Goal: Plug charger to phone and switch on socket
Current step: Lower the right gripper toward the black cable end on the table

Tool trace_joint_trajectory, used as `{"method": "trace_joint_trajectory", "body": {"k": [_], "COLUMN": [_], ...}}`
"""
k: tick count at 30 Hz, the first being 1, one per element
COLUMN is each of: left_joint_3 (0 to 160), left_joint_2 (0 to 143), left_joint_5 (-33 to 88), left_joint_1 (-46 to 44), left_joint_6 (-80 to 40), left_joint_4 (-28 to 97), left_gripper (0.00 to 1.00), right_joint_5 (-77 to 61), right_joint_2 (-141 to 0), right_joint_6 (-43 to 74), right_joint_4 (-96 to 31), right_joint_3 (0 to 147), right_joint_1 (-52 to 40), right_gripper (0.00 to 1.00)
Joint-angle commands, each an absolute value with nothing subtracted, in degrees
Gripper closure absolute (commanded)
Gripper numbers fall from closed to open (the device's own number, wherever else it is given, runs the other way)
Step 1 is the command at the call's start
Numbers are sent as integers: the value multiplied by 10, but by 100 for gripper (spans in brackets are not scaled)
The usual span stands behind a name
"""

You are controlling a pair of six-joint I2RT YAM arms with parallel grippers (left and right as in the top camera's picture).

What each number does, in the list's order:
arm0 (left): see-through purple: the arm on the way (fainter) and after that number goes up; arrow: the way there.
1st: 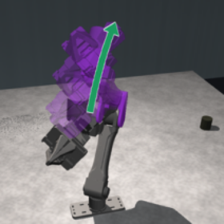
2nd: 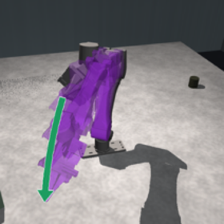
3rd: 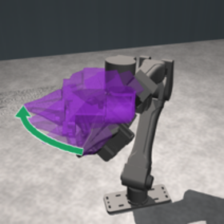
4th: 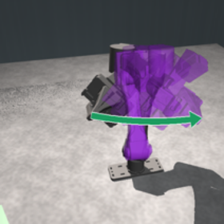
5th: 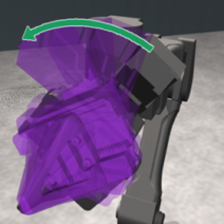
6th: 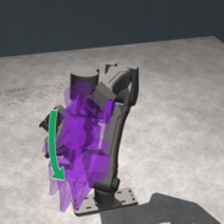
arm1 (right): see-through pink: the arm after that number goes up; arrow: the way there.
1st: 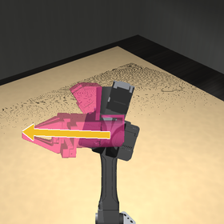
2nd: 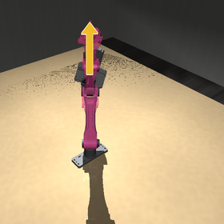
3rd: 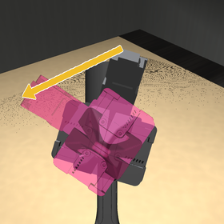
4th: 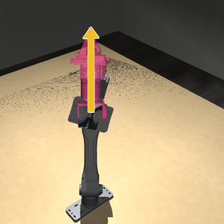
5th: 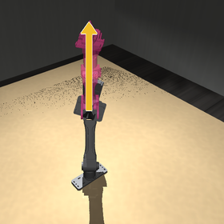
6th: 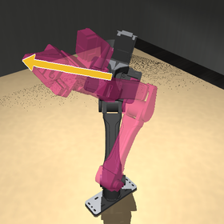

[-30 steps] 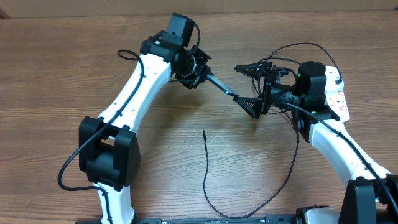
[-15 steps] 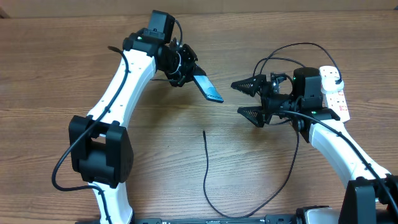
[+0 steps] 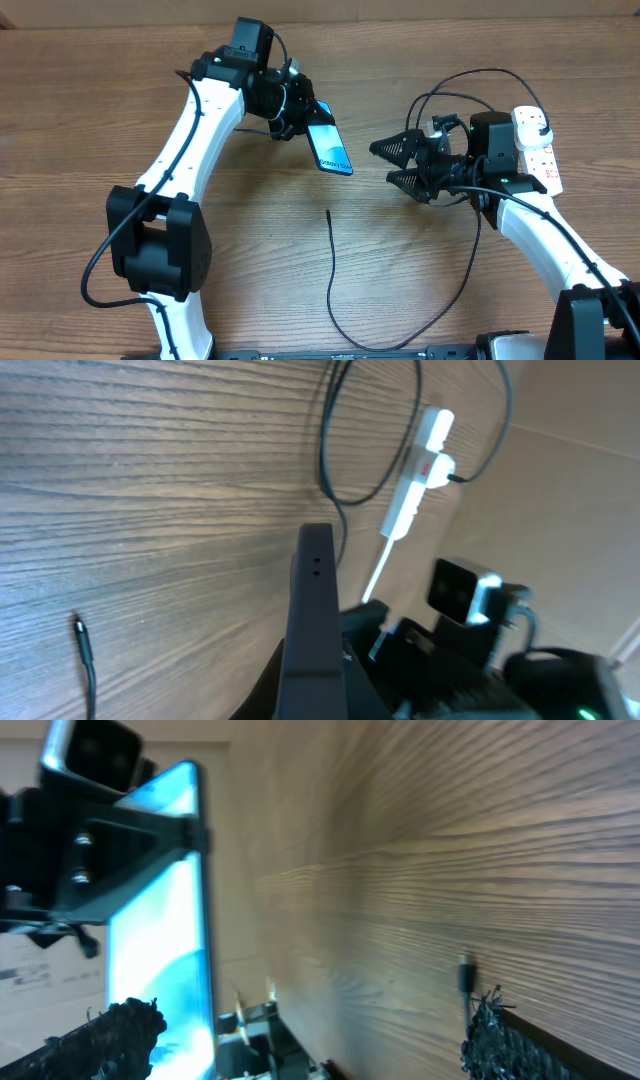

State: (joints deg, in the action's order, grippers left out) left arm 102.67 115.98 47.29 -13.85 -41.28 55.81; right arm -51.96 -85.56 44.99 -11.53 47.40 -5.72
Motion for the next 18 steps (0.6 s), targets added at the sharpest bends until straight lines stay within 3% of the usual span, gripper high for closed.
{"method": "trace_joint_trajectory", "body": {"k": [1, 18], "left_joint_3": [1038, 1038], "left_joint_2": [1150, 1150], "left_joint_5": [538, 570], "left_joint_1": [-123, -105], "left_joint_6": [-397, -444], "left_joint_4": [558, 473], "left_gripper": [96, 96], "right_joint_5": [-465, -316], "right_joint_2": [-849, -825], "right_joint_6": [411, 278], "right_joint_4": [-133, -294], "right_joint_3": [480, 534], "right_joint_1": [-56, -68], "right_gripper": [0, 0]}}
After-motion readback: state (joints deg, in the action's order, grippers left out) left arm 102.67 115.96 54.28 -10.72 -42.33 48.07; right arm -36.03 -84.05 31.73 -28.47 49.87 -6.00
